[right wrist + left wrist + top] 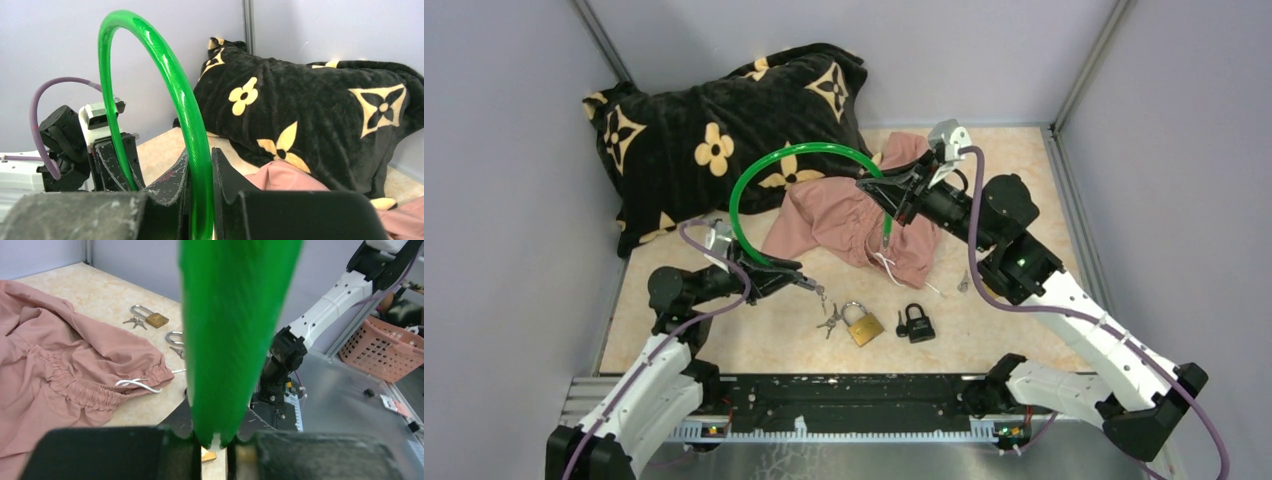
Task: Lock with the key
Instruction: Pick up the lock from the center of the board, then lock the lock.
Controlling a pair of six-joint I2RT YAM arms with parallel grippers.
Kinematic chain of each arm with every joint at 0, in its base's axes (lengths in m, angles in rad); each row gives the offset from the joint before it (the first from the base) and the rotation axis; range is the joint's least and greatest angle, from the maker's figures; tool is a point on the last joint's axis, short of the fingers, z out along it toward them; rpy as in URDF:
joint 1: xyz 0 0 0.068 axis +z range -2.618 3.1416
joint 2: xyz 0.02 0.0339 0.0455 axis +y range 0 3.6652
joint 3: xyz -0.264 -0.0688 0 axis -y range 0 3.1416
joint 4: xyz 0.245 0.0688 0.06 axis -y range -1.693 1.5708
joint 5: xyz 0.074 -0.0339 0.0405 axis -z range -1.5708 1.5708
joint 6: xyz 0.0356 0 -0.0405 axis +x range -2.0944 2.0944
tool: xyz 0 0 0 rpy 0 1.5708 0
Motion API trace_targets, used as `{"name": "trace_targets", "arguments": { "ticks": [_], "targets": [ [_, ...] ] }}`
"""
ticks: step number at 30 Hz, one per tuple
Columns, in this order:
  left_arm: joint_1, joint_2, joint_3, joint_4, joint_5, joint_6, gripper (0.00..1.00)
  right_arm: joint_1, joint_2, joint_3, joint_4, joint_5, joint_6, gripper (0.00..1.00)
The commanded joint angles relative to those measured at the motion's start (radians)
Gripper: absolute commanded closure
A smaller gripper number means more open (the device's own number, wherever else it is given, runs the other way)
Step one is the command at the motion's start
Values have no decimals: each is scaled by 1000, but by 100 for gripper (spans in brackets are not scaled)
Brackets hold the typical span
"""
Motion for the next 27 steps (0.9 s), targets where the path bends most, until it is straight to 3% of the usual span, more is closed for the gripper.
{"name": "trace_targets", "arguments": {
  "ticks": [1,5,8,11,19,27],
  "targets": [
    [-14,-12,-15,109,-63,-99,100,-3,24,73,129,-20,60,100],
    [-15,-36,-9,172,-173,-226,100,81,59,18,347,64,121,100],
    [-1,-73,7,219,-268,-320,100,240,127,1,548,225,12,100],
    [51,-135,18,281,-286,-359,100,338,230,61,736,226,-17,100],
    [169,-294,-27,366,-324,-389,100,421,427,326,680,161,-54,100],
    [170,-356,-32,387,-365,-365,100,473,511,403,616,186,-31,100]
  ]
}}
